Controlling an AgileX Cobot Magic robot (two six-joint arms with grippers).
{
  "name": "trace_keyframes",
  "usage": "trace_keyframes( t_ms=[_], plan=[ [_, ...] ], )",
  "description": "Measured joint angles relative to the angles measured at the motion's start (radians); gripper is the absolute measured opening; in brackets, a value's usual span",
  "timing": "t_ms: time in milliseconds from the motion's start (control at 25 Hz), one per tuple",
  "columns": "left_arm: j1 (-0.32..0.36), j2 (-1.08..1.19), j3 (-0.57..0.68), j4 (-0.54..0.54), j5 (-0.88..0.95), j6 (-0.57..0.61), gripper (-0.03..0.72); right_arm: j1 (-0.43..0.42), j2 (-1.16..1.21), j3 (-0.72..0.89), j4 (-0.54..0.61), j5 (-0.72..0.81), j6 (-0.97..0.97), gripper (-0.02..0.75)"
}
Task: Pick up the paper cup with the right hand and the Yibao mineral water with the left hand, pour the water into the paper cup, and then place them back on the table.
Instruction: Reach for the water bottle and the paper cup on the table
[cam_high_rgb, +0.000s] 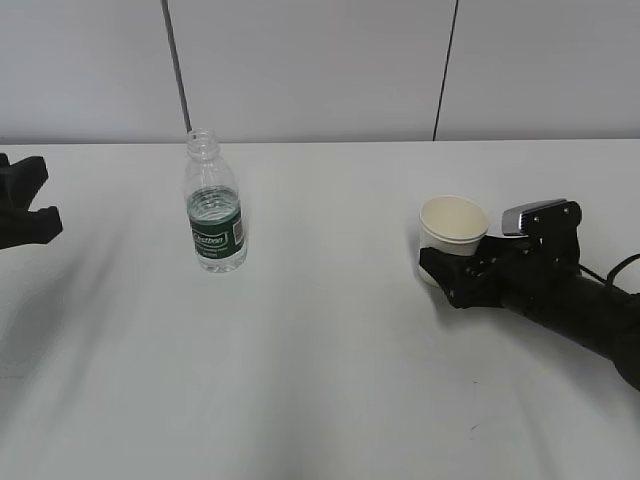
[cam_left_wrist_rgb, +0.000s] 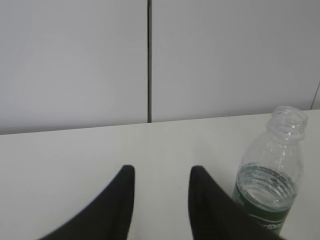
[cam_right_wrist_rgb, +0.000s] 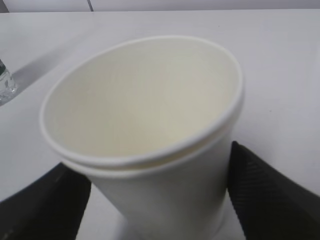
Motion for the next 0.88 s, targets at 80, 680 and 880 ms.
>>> trace_keyframes(
  t_ms=[80,680,880],
  plan=[
    [0.000,0.000,0.000,0.007,0.008,0.000,0.238,0.000,0.000,0.000,0.000,0.000,0.000,0.644],
    [0.000,0.015,0.000,0.095,0.058,-0.031,0.238,0.000,0.000,-0.005,0.000,0.000,0.001,0.571],
    [0.000,0.091,0.000,0.160,0.000,-0.070,0.238,0.000,0.000,-0.005,0.000,0.000,0.001,0.543]
  ],
)
